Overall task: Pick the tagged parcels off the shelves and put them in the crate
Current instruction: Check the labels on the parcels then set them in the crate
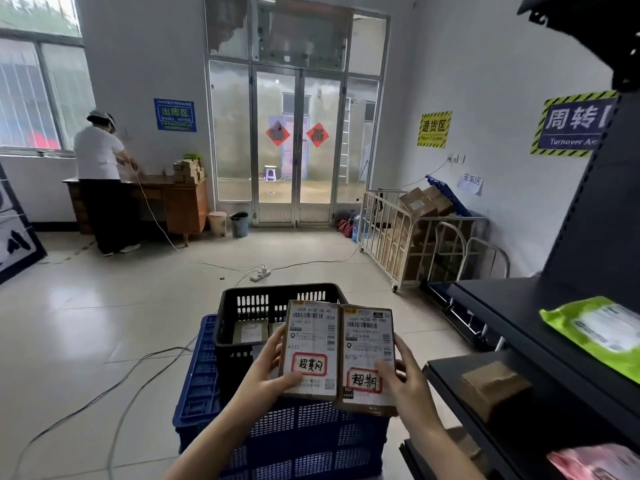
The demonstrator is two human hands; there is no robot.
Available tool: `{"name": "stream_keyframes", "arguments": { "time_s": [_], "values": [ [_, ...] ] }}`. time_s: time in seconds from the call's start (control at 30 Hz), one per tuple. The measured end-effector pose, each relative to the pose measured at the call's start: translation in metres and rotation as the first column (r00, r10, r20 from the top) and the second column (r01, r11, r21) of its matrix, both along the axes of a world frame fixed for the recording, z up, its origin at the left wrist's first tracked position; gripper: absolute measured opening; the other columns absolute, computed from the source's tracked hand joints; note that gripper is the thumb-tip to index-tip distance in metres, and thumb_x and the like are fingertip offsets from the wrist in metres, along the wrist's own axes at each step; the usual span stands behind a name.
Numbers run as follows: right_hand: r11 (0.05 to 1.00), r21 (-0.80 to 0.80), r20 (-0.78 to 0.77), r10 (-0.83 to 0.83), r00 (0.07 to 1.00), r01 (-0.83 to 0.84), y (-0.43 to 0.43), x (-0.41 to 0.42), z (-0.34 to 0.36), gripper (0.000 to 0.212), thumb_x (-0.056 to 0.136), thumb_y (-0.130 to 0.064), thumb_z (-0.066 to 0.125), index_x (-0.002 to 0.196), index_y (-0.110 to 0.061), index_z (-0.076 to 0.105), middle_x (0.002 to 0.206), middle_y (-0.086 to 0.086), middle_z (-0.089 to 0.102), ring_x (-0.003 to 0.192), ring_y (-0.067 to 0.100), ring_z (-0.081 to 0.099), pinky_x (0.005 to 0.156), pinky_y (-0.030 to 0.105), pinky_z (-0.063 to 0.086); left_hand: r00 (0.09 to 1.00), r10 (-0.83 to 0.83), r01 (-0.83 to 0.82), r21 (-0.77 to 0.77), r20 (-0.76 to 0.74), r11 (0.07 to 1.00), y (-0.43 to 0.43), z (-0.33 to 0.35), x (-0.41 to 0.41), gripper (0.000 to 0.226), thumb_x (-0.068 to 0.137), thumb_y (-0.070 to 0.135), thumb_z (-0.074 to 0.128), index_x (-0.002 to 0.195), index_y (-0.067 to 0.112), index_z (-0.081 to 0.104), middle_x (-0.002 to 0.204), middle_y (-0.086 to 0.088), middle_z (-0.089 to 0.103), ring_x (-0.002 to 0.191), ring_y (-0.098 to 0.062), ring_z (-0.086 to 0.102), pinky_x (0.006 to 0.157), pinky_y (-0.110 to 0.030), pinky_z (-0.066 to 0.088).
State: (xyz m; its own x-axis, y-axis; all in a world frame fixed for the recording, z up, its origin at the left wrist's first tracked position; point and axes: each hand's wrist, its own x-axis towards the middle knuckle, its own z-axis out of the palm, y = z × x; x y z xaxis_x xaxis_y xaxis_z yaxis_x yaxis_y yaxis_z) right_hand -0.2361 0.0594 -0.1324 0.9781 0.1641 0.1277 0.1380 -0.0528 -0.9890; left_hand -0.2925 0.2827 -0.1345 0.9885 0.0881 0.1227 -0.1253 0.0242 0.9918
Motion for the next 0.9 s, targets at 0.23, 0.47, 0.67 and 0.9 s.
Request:
{"name": "stream_keyframes", "arguments": {
  "time_s": [0.23, 0.47, 0.67, 0.9],
  "values": [
    [0.995, -0.045, -0.052, 0.088, 0.995, -0.090, 0.060, 0.065, -0.012, 0.056, 0.088, -0.028, 0.060, 0.137, -0.036, 0.035, 0.115, -0.010, 0.059, 0.099, 0.005, 0.060, 0.062, 0.013, 0.052, 0.997, 0.044, -0.046, -0.032, -0.070, 0.998, 0.059, -0.025, 0.049, 0.086, 0.062, 0.023, 0.077, 0.130, 0.050, 0.031, 0.126, -0.002, 0.054, 0.107, -0.021, 0.064, 0.083, -0.035, 0.057],
    [0.981, -0.053, -0.099, 0.180, 0.979, -0.186, 0.113, 0.143, -0.041, 0.066, 0.084, -0.017, 0.066, 0.133, -0.047, 0.034, 0.112, -0.020, 0.055, 0.097, 0.002, 0.058, 0.063, 0.014, 0.052, 0.986, 0.124, -0.127, -0.021, -0.113, 0.992, 0.109, -0.046, 0.111, 0.073, 0.081, 0.002, 0.065, 0.127, 0.048, 0.031, 0.120, -0.001, 0.057, 0.096, -0.011, 0.068, 0.072, -0.025, 0.057],
    [0.970, -0.082, -0.140, 0.218, 0.966, -0.231, 0.140, 0.243, -0.068, 0.069, 0.084, -0.012, 0.065, 0.135, -0.045, 0.032, 0.106, -0.021, 0.056, 0.086, -0.007, 0.061, 0.060, 0.010, 0.049, 0.968, 0.144, -0.143, 0.019, -0.204, 0.990, 0.136, -0.068, 0.203, 0.077, 0.083, 0.007, 0.066, 0.134, 0.047, 0.024, 0.123, 0.004, 0.055, 0.106, -0.012, 0.063, 0.076, -0.025, 0.057],
    [0.959, -0.039, -0.264, 0.261, 0.929, -0.280, 0.165, 0.368, -0.101, 0.068, 0.087, -0.007, 0.061, 0.140, -0.038, 0.031, 0.113, -0.007, 0.058, 0.096, 0.013, 0.065, 0.064, 0.020, 0.056, 0.929, 0.156, -0.154, 0.034, -0.336, 0.988, 0.159, -0.095, 0.326, 0.083, 0.084, 0.003, 0.063, 0.144, 0.041, 0.019, 0.130, 0.000, 0.052, 0.112, -0.017, 0.061, 0.083, -0.033, 0.057]
  ]
}}
